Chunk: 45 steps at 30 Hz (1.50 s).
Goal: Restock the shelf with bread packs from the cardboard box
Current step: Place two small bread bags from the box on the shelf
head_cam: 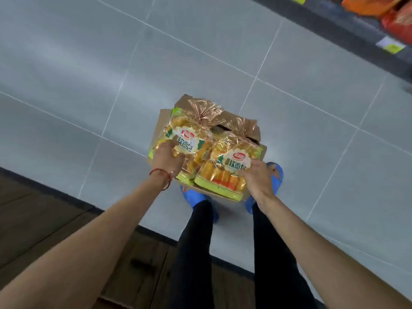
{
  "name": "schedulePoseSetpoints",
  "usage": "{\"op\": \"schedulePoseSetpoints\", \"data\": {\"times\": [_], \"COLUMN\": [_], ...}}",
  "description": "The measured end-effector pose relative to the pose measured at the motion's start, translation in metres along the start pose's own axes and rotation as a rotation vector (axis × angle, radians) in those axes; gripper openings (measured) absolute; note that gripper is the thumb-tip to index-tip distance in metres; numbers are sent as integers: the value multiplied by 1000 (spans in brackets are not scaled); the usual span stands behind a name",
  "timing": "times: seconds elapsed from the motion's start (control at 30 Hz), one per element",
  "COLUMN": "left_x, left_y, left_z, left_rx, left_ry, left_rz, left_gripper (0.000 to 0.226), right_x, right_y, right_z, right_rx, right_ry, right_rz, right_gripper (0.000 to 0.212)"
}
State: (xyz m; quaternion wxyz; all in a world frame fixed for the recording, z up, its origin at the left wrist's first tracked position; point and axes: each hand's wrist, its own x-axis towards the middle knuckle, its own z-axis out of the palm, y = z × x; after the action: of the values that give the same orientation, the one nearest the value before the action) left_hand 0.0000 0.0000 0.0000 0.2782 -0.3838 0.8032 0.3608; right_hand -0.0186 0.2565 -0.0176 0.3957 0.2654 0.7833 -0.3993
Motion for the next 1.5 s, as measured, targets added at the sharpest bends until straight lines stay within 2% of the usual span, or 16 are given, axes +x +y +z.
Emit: {"op": "schedulePoseSetpoints", "data": {"times": [0.1,0.2,0.3,0.43,0.57,0.6,0.67,0.73,0.83,0.97,1.07,1.13,1.17,1.27,1.4,1.5], "left_x": [42,67,85,103,112,110,106,102,100,86,70,56,48,22,-18,-51], "left_y": [-26,-42,-50,-48,-52,-50,-50,-50,-54,-49,-37,-27,-21,7,82,145], "left_z": [22,40,52,52,51,49,44,39,35,38,42,40,39,33,9,-14], "left_rx": [68,88,125,161,31,2,-21,-50,-118,-130,-141,-130,-120,-118,-187,-201], "left_ry": [112,124,134,161,109,89,64,66,46,15,58,83,97,150,194,205], "left_rz": [1,-52,-65,-80,-114,-142,-189,-226,-275,-250,-231,-201,-178,-118,-61,21], "left_gripper": [66,94,113,118,120,122,124,124,121,105,89,88,85,72,73,70], "right_x": [59,73,84,92,94,94,89,85,85,84,80,74,67,50,14,-20], "right_y": [56,63,65,66,66,65,62,63,64,59,54,50,46,29,-10,-50], "right_z": [19,31,34,29,23,22,18,13,4,-10,-18,-26,-32,-55,-119,-177], "right_rx": [-32,41,43,138,270,279,274,292,314,295,262,262,266,287,365,403], "right_ry": [72,114,90,63,-47,-76,-120,-122,-99,-53,-46,-7,17,67,120,174], "right_rz": [15,96,117,126,180,188,182,191,178,146,134,122,108,40,-41,-114], "right_gripper": [102,112,133,109,122,115,80,66,70,62,74,84,80,64,89,86]}}
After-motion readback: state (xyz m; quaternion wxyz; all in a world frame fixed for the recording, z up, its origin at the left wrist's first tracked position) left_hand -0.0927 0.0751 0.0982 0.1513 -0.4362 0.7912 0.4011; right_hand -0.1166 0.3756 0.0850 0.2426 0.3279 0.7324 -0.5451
